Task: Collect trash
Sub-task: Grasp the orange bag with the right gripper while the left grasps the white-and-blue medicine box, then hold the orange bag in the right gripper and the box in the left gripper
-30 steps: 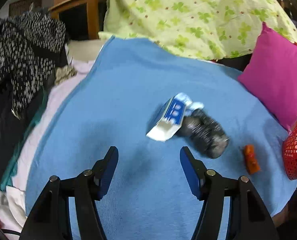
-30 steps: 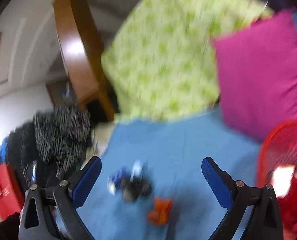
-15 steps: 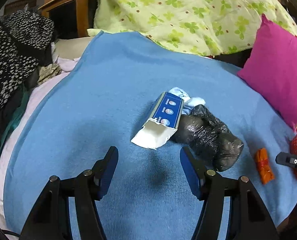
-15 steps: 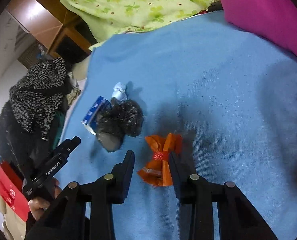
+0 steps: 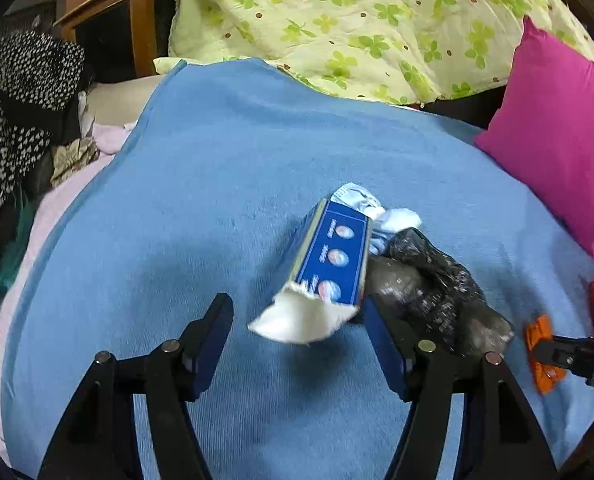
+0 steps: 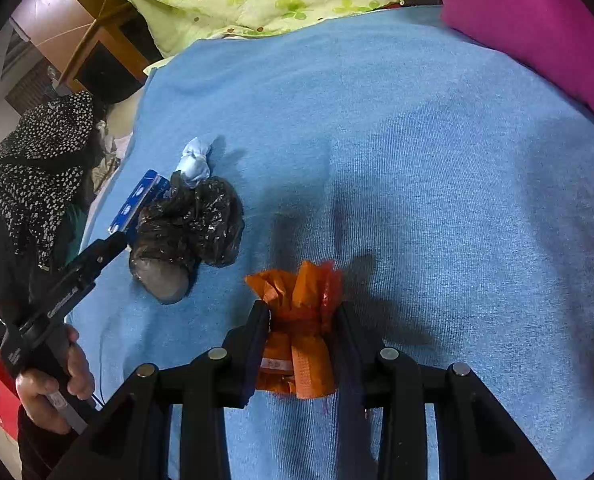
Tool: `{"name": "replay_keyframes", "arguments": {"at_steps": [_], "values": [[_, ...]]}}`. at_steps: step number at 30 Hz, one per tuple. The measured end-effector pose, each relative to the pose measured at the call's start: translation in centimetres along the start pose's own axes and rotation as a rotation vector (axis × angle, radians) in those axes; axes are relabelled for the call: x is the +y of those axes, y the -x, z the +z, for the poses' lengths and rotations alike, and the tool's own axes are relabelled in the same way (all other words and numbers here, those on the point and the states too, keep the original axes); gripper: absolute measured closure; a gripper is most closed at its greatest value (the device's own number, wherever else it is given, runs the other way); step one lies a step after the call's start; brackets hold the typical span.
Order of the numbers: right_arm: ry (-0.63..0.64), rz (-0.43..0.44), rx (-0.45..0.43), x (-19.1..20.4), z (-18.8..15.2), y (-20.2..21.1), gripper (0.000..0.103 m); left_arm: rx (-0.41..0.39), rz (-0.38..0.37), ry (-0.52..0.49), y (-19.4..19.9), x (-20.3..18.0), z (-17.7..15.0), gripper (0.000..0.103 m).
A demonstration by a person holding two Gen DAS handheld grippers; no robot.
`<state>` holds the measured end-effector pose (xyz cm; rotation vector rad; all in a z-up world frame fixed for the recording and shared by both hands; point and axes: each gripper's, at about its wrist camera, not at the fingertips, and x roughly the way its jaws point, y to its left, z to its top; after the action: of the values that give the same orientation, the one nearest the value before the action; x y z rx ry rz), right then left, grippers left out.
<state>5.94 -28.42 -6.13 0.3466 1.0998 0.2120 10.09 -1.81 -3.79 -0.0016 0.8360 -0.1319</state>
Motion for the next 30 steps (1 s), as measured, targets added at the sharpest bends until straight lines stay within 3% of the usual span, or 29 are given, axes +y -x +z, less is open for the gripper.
{"name": "replay_keyframes", "arguments": {"at_steps": [7, 9, 11, 20, 30], "values": [[0.030, -0.008, -0.012, 0.2, 0.0, -0.1, 0.070, 0.016, 0.005, -0.038, -1.8, -0.3, 0.7, 0.036], [0.029, -0.002, -0.017, 0.3, 0.0, 0.1, 0.071, 0.024, -0.008, -0.034, -2.0, -0.1, 0.7, 0.054], [0.032, 0.010, -0.031, 0.3, 0.1, 0.5, 0.071, 0.026, -0.007, -0.011, -1.9, 0.4, 0.7, 0.056], [0.003, 0.033, -0.108, 0.3, 0.3, 2.6, 0.071, 0.012, -0.018, 0.097, 0.6, 2.2, 0.6, 0.058], [-0.004, 0.038, -0.162, 0.1, 0.2, 4.5, 0.071, -0.032, -0.012, 0.098, 4.1, 2.0, -0.2, 0.058]]}}
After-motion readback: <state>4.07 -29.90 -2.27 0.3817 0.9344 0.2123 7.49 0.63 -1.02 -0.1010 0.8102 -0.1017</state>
